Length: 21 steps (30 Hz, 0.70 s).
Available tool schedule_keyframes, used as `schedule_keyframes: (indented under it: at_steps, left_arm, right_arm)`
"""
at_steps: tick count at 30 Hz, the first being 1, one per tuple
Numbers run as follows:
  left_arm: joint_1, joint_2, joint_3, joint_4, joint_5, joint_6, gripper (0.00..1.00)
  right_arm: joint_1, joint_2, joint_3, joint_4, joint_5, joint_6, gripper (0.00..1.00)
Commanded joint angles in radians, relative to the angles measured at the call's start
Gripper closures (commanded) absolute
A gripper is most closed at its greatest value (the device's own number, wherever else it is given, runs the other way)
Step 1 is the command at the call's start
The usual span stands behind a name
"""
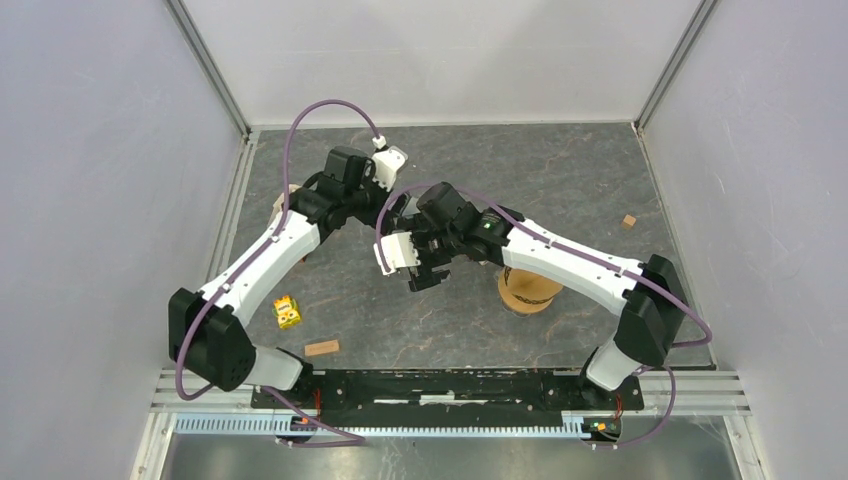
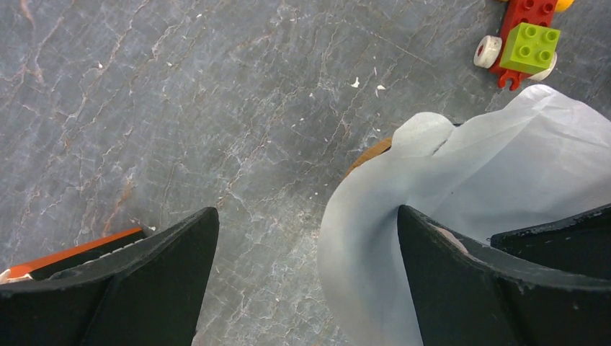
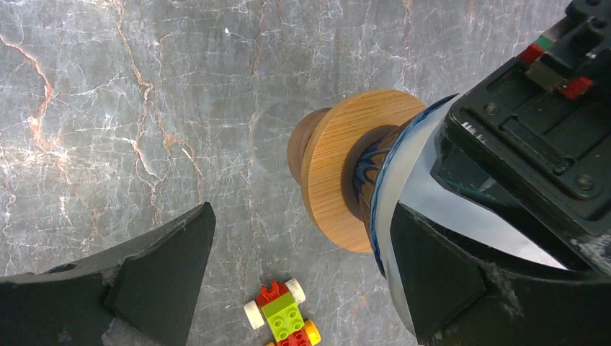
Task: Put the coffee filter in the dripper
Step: Adjust the coffee filter in the coffee dripper.
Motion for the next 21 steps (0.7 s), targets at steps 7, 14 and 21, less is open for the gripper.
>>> schedule_keyframes:
  at_steps: [7, 14, 21]
  left_arm:
    - [-0.004, 0.036, 0.001, 0.007, -0.021, 0.054, 0.0]
    - [-0.003, 0.046, 0.02, -0.005, -0.021, 0.054, 0.0]
    - [-0.004, 0.037, 0.073, -0.032, -0.002, 0.054, 0.0]
  right_arm:
    - [0.003, 0.024, 0.034, -0.025, -0.006, -0.034, 0.03]
    - [0.003, 0.031, 0.057, -0.03, 0.007, -0.031, 0.03]
    - [0.004, -0.004, 0.111, -0.02, 0.006, 0.007, 0.02]
